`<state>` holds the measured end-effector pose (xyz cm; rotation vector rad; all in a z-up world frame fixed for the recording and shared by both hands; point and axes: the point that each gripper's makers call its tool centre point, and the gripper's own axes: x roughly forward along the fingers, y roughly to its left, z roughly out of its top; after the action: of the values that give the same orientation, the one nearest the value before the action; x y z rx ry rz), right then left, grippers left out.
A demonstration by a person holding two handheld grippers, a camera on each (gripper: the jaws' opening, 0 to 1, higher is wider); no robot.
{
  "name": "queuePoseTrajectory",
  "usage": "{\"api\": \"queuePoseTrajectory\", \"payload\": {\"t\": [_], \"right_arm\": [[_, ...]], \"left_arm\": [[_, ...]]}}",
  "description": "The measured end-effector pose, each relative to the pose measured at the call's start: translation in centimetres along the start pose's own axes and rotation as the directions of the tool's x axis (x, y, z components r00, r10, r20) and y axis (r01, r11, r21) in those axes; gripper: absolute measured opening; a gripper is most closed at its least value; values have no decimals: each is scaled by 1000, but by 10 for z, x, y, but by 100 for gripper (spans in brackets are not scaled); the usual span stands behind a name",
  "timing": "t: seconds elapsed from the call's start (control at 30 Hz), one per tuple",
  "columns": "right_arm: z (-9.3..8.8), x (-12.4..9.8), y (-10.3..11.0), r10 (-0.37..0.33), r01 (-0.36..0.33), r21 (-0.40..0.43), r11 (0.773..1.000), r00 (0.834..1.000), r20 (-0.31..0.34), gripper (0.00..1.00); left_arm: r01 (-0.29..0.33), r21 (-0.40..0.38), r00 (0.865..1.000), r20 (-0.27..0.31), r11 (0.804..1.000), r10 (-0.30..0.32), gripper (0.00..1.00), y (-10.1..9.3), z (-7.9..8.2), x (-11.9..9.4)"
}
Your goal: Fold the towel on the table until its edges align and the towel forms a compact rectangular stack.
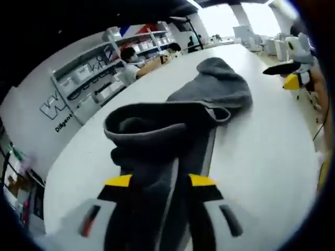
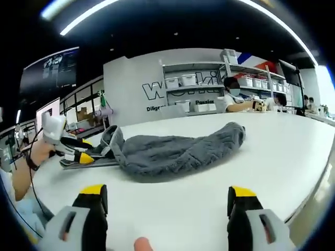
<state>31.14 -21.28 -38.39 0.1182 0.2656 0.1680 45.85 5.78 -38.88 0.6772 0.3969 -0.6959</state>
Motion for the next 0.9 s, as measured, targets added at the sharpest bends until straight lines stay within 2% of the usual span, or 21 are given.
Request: {"api": "queuePoseTrajectory", "payload": {"t": [0.13,0.27,0.33,0.43,0.5,0.53,0.57,0.67,0.7,0.73,0.77,0.83,0.87,0.9], "right_arm": [[1,-3,-5,-19,19,3,1000,1000,9,99],[-1,-4,-7,-23,23,0,1000,1000,2,98],[-1,-4,-6,-18,18,3,1000,1000,2,97],[-2,-4,-4,-17,17,-8,1000,1000,-7,97],[0,-4,-3,-11,11,-17,1000,1000,-5,97],[2,-4,-1,-8,8,-18,1000,1000,-4,97],[3,-4,0,-7,7,-21,1000,1000,-1,97],[5,-3,3,-3,3,-33,999,1000,-3,96],[5,-3,4,-1,1,-35,999,1000,-3,96],[5,-3,5,3,-3,-38,999,1000,-4,96],[5,-3,7,6,-6,-38,999,1000,-4,96],[6,-3,9,11,-11,-40,999,1000,-3,96],[6,-3,11,13,-13,-46,999,1000,-5,96],[6,-3,11,13,-13,-47,999,1000,-6,96]], "left_arm": [[14,22,1000,-5,1000,-14,24,-2,1,7],[21,37,1000,-14,999,-20,13,1,-1,10],[33,2,999,17,999,-33,11,5,5,4],[21,-77,996,83,997,-14,10,21,15,-8],[-71,-132,987,131,989,88,10,56,23,-27],[-173,-129,972,137,976,191,10,84,25,-42],[-249,-133,953,143,959,267,10,104,26,-53],[-404,-171,894,136,899,428,9,150,21,-84],[-467,-162,867,111,869,486,10,167,13,-95],[-487,-157,858,95,859,504,10,172,9,-98],[-538,-135,839,12,832,544,10,188,-17,-105],[-564,-151,825,-48,812,564,10,201,-42,-106],[-585,-160,811,-111,795,575,10,210,-67,-107],[-580,-157,815,-115,800,568,10,209,-70,-106]]}}
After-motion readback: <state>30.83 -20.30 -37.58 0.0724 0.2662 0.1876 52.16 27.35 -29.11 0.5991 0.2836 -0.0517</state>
